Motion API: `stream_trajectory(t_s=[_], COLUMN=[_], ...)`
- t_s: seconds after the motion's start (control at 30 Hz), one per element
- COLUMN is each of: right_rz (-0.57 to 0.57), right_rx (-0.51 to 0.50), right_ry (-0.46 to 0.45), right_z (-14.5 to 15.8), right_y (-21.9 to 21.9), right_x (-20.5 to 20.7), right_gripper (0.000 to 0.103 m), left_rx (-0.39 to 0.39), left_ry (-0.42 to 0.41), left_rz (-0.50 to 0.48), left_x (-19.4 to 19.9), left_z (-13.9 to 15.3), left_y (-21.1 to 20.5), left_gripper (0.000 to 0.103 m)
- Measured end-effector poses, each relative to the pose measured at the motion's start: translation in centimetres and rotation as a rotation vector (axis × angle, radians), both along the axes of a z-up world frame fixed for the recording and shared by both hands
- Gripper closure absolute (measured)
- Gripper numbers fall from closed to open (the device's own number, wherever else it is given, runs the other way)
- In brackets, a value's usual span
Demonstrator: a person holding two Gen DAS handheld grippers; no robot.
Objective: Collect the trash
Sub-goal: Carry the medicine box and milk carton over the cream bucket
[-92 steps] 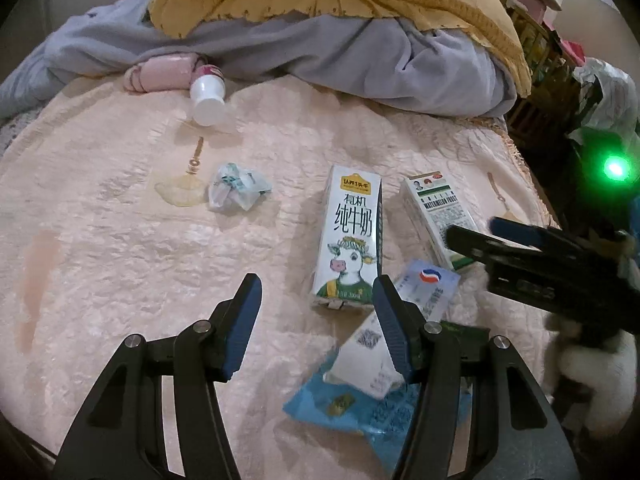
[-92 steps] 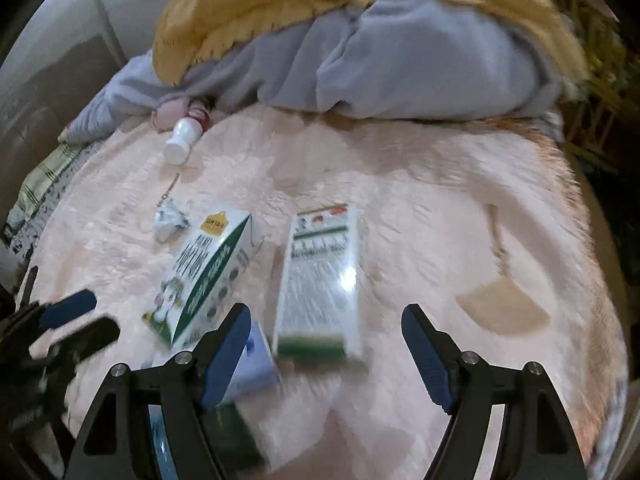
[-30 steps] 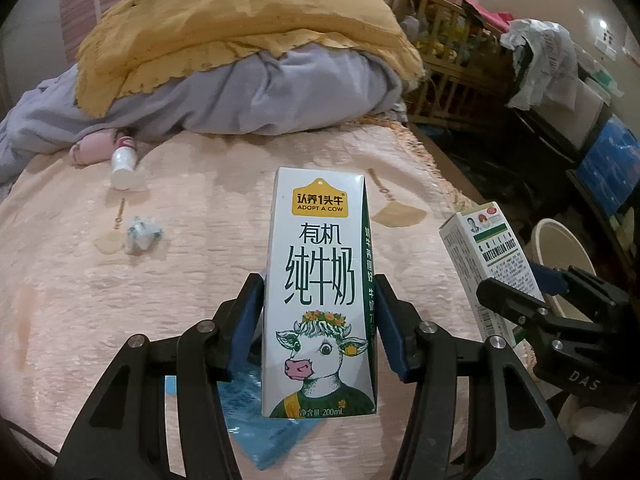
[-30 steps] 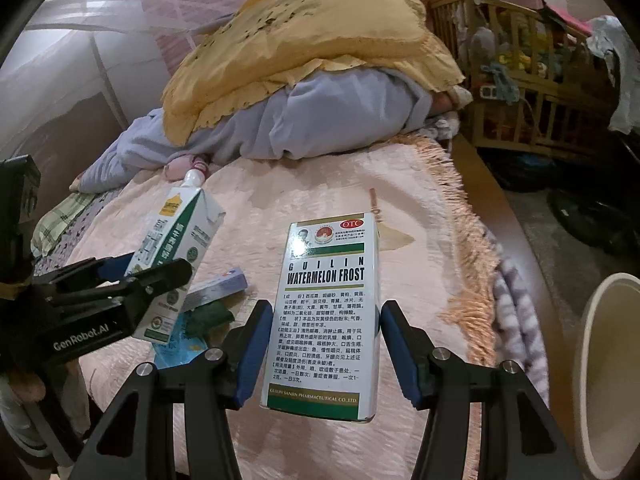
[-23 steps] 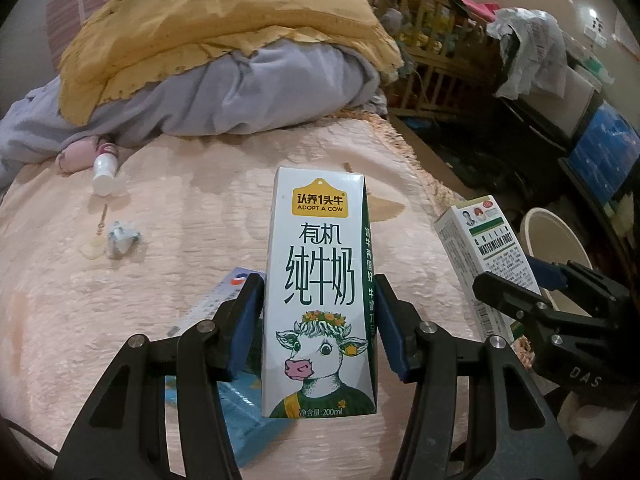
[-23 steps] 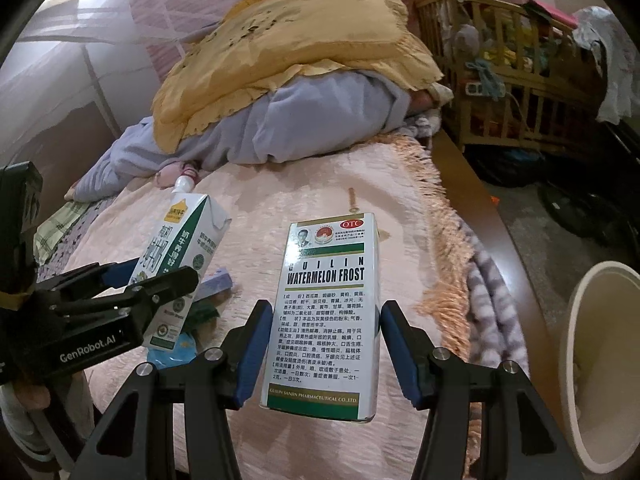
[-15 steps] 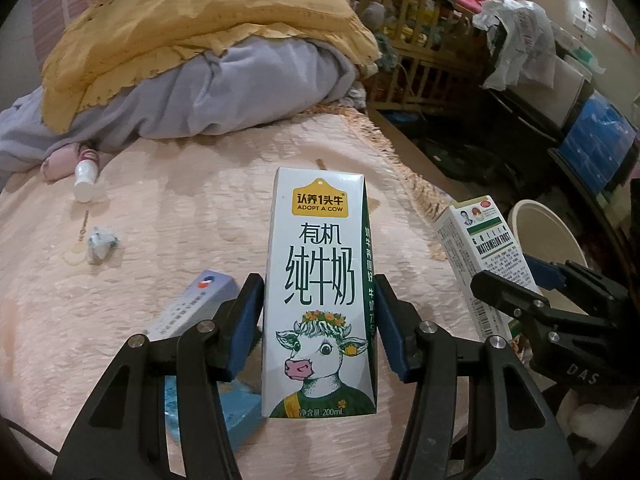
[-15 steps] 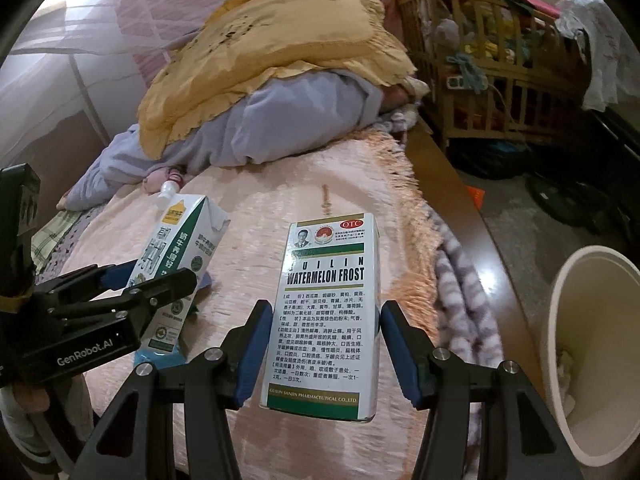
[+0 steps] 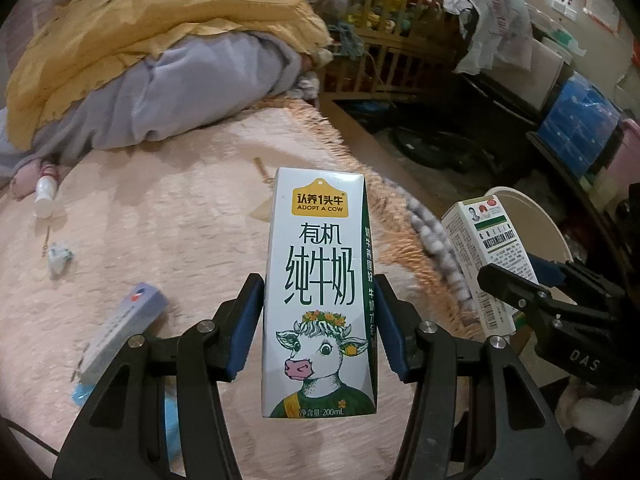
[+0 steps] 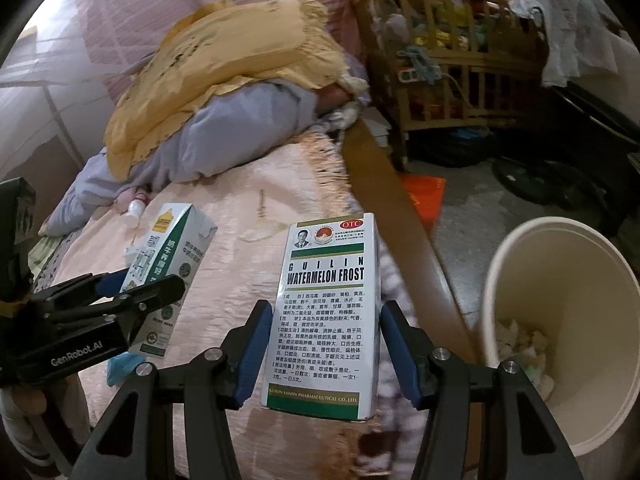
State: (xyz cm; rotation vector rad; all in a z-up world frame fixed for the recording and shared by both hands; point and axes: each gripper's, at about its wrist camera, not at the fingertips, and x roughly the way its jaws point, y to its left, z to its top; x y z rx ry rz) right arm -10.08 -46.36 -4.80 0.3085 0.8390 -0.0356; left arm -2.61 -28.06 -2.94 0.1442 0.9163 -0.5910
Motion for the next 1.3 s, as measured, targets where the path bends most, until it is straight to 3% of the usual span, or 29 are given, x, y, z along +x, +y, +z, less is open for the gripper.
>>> stream_trajectory(t_s=[0.67,1.3], right_rz=[-0.282,-0.374], right_rx=[0.029,0.055], right_ry=[0.026,0.041], right_z=[-1.1,-2.8], right_y=[-12.9,-16.8], right_x=[-5.8,-7.7], right_gripper=[0.049,0.049], left_rx=[-0.018,-0.003], left_ry=[0.038,0.067], left_rz=[-0.21,-0.284], left_x=[-2.0,-2.5], left_z=[-0.3,-1.6], left_y=[-12.4,-17.4], left_gripper=[0.05,0.05])
